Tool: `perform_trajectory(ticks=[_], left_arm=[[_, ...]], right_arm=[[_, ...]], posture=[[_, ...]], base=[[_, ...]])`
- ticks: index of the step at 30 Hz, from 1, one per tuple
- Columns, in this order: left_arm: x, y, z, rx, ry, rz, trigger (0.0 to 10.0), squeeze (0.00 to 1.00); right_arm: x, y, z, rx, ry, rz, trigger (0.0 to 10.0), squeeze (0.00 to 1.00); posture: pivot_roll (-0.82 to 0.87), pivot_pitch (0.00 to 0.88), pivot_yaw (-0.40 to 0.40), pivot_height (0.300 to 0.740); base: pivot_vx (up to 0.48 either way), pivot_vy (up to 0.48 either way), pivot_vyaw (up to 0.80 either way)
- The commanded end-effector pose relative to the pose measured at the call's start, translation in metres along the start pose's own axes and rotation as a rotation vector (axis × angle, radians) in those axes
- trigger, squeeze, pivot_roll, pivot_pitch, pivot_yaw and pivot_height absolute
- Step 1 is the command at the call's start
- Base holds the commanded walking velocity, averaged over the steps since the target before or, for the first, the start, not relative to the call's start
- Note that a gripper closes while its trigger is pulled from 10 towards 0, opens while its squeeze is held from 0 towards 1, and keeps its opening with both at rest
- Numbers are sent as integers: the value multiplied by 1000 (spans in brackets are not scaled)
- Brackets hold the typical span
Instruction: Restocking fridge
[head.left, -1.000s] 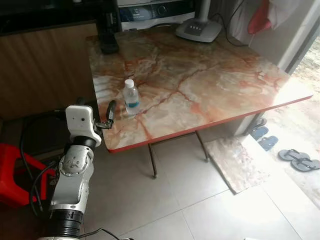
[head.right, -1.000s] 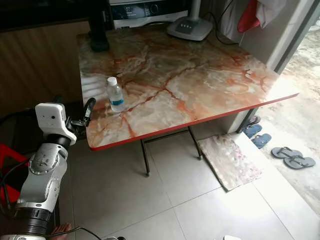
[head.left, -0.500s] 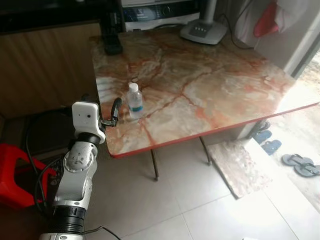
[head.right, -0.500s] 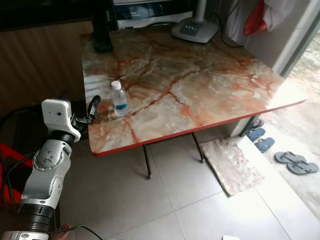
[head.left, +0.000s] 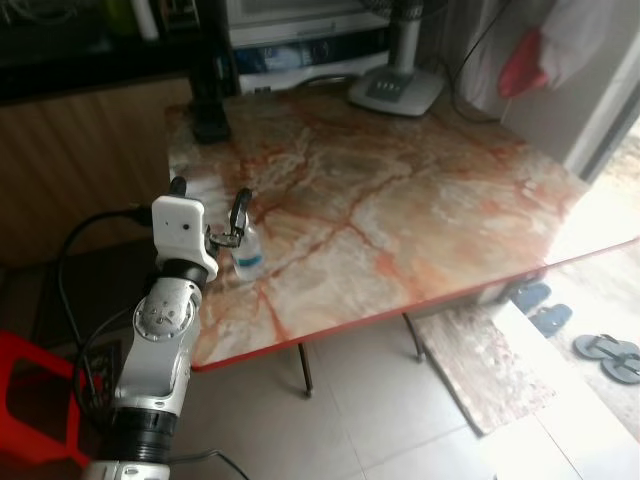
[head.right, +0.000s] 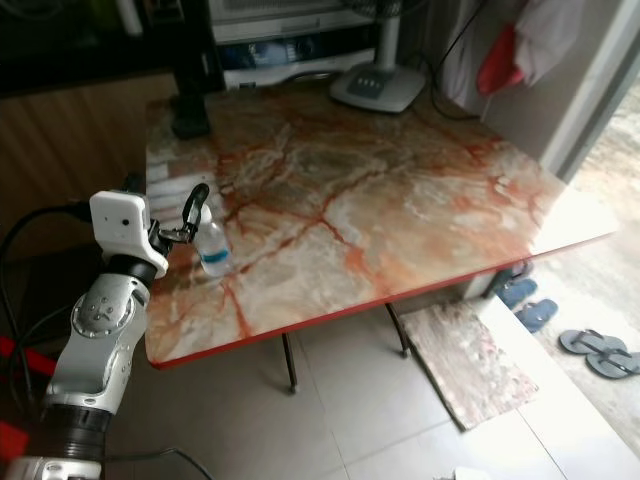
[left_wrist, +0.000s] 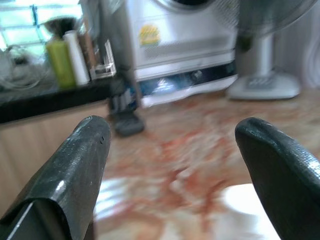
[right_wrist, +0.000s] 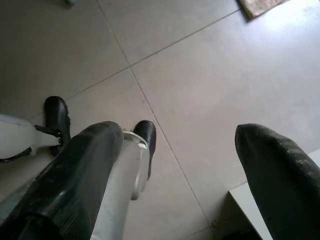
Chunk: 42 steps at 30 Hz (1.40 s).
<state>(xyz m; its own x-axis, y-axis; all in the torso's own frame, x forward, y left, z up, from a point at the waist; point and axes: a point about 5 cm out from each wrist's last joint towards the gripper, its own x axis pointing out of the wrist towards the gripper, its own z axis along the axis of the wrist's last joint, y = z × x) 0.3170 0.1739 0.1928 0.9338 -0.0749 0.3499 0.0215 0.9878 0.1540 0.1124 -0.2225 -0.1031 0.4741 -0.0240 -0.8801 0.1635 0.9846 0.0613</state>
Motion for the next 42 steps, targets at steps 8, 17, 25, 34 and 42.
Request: perform_trajectory(ticks=[8, 17, 25, 34, 42], left_arm=[[-1, -6, 6, 26, -24, -11, 10000, 0], [-4, -21, 25, -44, -91, 21, 10000, 0], [-3, -39, 41, -86, -27, 79, 10000, 0], [35, -6, 75, -56, 198, 128, 10000, 0], [39, 20, 90, 43, 312, -84, 10000, 0]], right_arm=[[-2, -5, -6, -2, 17, -11, 10000, 0], [-2, -5, -6, -10, 17, -14, 10000, 0], [-2, -4, -6, -17, 20, -16, 10000, 0], [-1, -2, -6, -39, 32, -1, 10000, 0], [-1, -1, -6, -47, 37, 4, 10000, 0]], posture=[[118, 84, -17, 740], [122, 87, -18, 740], [135, 99, -19, 740], [161, 99, -16, 740], [183, 103, -13, 740]], base=[[150, 0, 0], [0, 0, 0], [0, 0, 0], [0, 0, 0], [0, 0, 0]])
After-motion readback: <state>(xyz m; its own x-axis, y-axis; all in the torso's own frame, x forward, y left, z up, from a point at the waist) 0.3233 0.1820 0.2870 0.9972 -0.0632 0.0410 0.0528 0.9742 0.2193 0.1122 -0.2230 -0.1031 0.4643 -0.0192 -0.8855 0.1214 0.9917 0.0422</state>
